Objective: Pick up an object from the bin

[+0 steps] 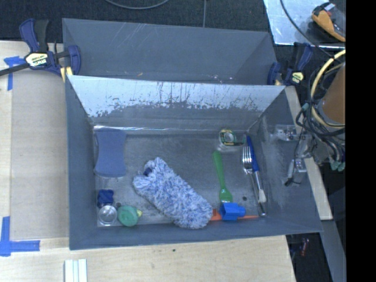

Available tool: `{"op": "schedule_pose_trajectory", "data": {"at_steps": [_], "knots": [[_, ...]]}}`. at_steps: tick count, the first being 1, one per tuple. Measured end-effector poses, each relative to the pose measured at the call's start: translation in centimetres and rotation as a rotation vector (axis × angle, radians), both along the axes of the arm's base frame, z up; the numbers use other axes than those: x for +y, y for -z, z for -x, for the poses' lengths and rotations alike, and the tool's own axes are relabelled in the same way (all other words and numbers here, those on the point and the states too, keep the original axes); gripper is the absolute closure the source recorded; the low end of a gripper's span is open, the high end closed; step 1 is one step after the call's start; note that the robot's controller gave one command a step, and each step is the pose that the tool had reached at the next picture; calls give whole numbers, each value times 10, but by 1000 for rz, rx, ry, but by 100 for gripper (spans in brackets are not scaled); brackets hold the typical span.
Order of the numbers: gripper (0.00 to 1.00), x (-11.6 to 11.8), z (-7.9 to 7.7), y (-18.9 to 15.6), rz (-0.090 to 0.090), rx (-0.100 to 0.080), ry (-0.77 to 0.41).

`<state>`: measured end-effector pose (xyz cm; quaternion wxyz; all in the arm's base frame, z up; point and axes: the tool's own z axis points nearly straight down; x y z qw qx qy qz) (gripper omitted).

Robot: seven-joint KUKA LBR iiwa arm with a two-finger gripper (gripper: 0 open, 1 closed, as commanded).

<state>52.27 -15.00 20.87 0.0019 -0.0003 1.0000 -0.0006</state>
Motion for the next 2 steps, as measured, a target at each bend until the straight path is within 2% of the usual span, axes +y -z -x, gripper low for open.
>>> {"op": "schedule_pose_trajectory", "data": {"at_steps": [1,2], "knots": [[0,-1,-10,90,2,-1,-333],[0,-1,-19,90,3,-3,-466]]}}
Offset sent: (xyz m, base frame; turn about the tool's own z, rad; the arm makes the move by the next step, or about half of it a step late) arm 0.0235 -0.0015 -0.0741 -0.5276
